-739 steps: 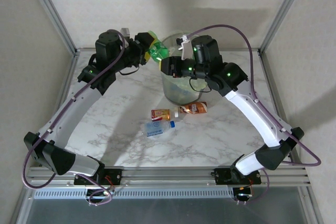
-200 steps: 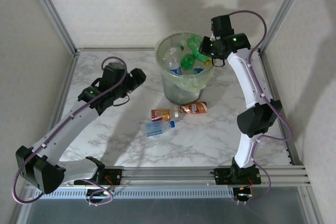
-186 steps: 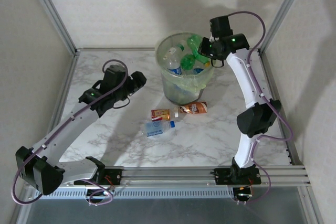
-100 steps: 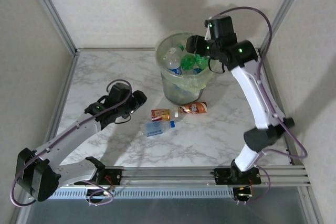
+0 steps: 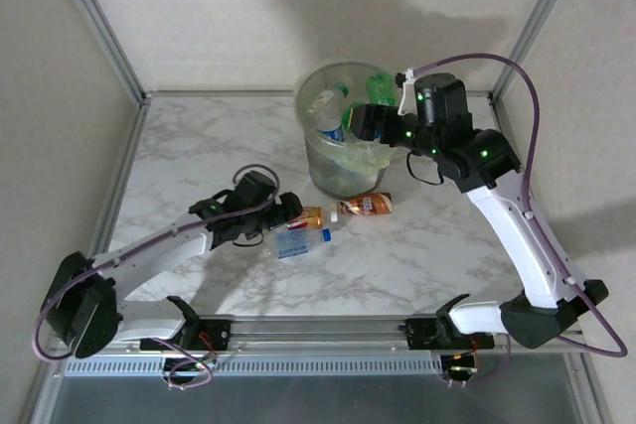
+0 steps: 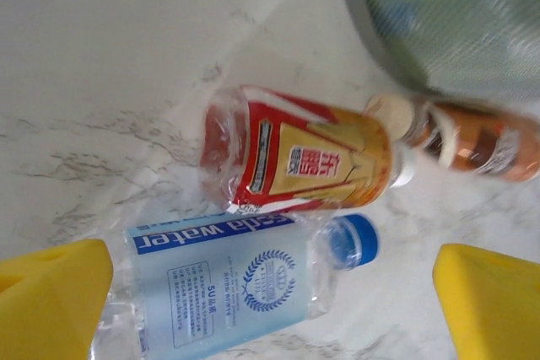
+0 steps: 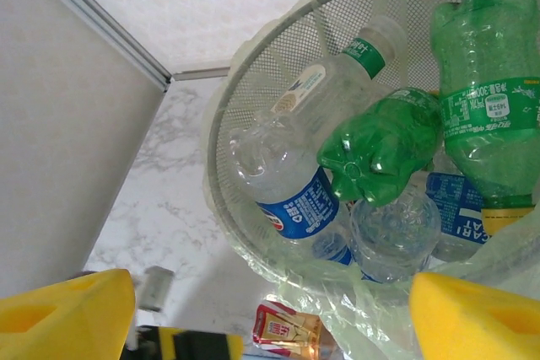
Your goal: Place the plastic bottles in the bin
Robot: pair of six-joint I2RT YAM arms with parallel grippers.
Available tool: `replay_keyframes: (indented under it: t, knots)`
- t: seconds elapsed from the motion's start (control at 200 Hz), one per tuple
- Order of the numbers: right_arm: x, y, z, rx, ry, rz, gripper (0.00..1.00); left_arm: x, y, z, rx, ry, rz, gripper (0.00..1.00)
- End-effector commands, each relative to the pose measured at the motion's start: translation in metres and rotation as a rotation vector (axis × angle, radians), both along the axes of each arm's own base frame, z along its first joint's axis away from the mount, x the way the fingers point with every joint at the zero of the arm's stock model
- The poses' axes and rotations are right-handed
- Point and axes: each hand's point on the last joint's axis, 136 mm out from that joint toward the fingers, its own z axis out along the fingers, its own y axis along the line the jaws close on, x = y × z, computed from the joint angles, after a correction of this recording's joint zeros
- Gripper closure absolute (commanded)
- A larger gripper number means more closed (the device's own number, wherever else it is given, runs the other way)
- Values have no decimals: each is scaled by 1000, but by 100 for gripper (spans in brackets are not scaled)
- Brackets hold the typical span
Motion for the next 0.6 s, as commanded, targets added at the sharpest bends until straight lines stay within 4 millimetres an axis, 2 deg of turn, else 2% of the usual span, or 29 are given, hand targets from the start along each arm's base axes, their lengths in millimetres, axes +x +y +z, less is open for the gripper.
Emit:
replay_keyframes:
  t: [0.0, 0.21, 0.426, 0.516, 0.596]
  knots:
    - [-1, 6, 16, 43, -45, 21, 14, 1, -19, 0, 75, -67, -115, 3]
    - [-2, 7, 15, 55, -44, 23, 13, -20, -47, -14, 226, -84, -310, 1]
    - [-1, 4, 14, 44, -49, 10, 11, -44, -88, -20, 268, -86, -524, 3]
    - [0, 4, 15, 47, -51, 7, 11, -40, -87, -20, 322, -98, -533, 3]
    - [0, 4, 13, 46, -48, 8, 10, -30, -82, -9, 367, -141, -518, 2]
